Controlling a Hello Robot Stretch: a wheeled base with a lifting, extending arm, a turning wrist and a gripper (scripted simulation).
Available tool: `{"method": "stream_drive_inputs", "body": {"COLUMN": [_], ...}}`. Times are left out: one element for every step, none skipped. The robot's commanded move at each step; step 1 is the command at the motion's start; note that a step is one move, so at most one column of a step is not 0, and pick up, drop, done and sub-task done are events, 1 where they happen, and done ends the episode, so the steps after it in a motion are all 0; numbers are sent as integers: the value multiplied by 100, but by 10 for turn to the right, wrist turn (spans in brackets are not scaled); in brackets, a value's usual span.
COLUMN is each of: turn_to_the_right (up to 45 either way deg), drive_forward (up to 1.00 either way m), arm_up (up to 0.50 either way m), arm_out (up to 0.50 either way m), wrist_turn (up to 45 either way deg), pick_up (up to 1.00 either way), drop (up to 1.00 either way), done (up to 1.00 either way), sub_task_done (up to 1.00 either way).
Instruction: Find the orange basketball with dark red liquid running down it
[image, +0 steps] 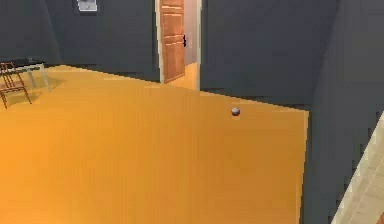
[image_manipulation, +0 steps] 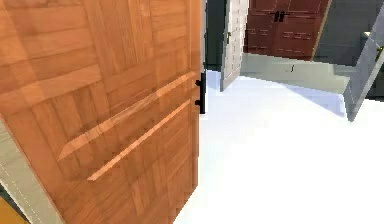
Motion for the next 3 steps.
{"method": "stream_drive_inputs", "body": {"turn_to_the_right": [0,-60,0], "drive_forward": [40,0,100], "arm_up": [0,0,0], "arm_out": [0,0,0], "wrist_turn": [0,0,0], "pick_up": [0,0,0], "drop": [0,0,0], "done": [0,0,0], "sub_task_done": [0,0,0]}}
